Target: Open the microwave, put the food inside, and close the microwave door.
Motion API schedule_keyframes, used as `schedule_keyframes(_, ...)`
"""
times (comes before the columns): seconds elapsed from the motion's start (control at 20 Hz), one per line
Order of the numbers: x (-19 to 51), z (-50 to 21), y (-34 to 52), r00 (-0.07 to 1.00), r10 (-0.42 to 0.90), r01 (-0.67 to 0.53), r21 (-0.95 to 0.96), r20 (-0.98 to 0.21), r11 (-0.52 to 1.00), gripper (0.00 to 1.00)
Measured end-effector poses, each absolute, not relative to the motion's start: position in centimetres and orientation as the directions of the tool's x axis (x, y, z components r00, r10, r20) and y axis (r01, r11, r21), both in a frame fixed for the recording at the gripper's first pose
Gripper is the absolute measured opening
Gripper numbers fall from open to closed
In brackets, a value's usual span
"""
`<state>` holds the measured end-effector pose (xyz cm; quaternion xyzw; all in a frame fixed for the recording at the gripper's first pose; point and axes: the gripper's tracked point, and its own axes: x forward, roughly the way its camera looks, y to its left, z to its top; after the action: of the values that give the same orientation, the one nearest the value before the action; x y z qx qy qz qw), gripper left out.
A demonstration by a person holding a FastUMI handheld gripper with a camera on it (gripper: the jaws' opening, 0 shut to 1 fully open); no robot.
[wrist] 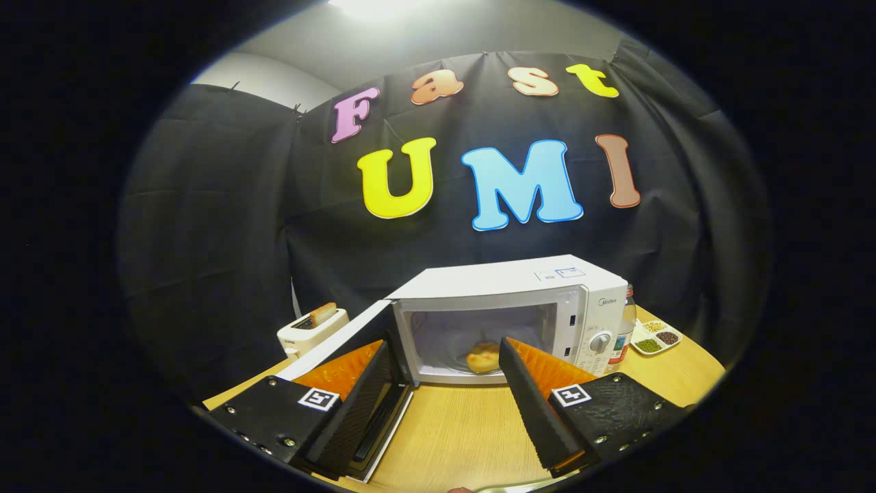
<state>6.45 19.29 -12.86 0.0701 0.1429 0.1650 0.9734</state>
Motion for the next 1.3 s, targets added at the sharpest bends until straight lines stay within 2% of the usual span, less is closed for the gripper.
schedule_keyframes(0.8, -7.8, -8.6, 33.4, 0.779, 0.602, -0.56, 0.234, -0.177, 0.794, 0.97)
schedule_keyframes(1.2, -10.9, -12.1, 39.8, 0.663, 0.709, -0.658, 0.264, -0.24, 0.705, 0.97)
schedule_keyframes(1.3, -10.9, -13.9, 40.7, 0.642, 0.718, -0.662, 0.28, -0.267, 0.696, 0.92)
